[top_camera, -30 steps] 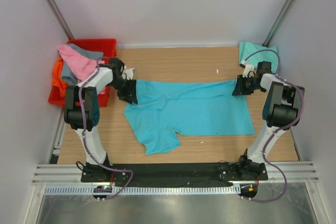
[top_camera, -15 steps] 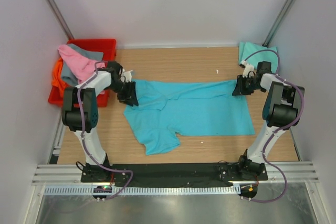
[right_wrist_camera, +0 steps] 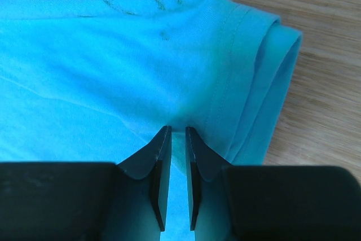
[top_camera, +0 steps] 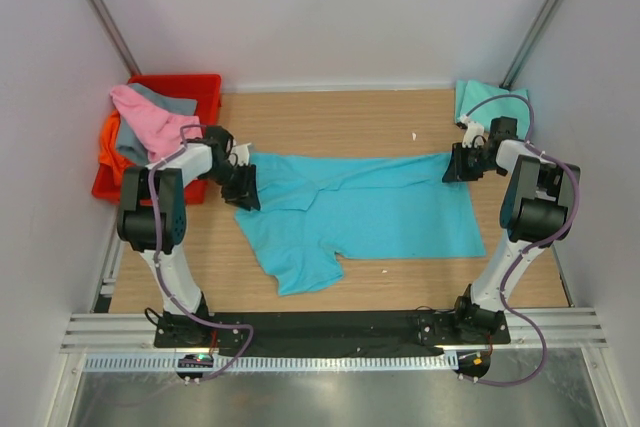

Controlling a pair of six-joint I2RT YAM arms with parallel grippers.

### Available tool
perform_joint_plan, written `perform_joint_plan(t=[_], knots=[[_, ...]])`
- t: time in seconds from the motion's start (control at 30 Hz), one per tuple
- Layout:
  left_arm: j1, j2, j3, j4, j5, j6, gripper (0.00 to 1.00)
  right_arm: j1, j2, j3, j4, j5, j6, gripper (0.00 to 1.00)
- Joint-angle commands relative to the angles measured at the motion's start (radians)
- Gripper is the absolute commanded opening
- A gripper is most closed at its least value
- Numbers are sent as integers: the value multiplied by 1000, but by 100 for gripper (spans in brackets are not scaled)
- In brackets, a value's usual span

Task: Fold and stack the t-shirts
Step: Fold the tshirt

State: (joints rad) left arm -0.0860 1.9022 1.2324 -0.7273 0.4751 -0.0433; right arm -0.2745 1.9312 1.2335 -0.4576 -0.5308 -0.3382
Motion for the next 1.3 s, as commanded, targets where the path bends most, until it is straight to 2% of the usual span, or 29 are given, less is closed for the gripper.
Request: perform_joint_plan(t=[0.0,0.53,0.73,0.97,1.0,1.13,1.27], knots=[[12,-89,-27,19,-14,19,38,-11,32,-3,-18,55,-27,23],[14,-42,-28,45,-1,10,36,-11,34,0,-21,49,-27,22],[14,-32,-33,40,7,11,23,-12,31,-3,-18,54,-30,22],[14,-28,-31,37,20,11,22,-12,35,-3,-18,52,-30,22],[12,-20,-30,39,26,10,20,-12,35,-6,-16,51,-30,22],[14,-20,-14,32,43,10,1,-14,37,-6,-16,52,-30,23],[14,-54,32,-61,80,31,0,-14,35,-8,-15,52,-32,22]])
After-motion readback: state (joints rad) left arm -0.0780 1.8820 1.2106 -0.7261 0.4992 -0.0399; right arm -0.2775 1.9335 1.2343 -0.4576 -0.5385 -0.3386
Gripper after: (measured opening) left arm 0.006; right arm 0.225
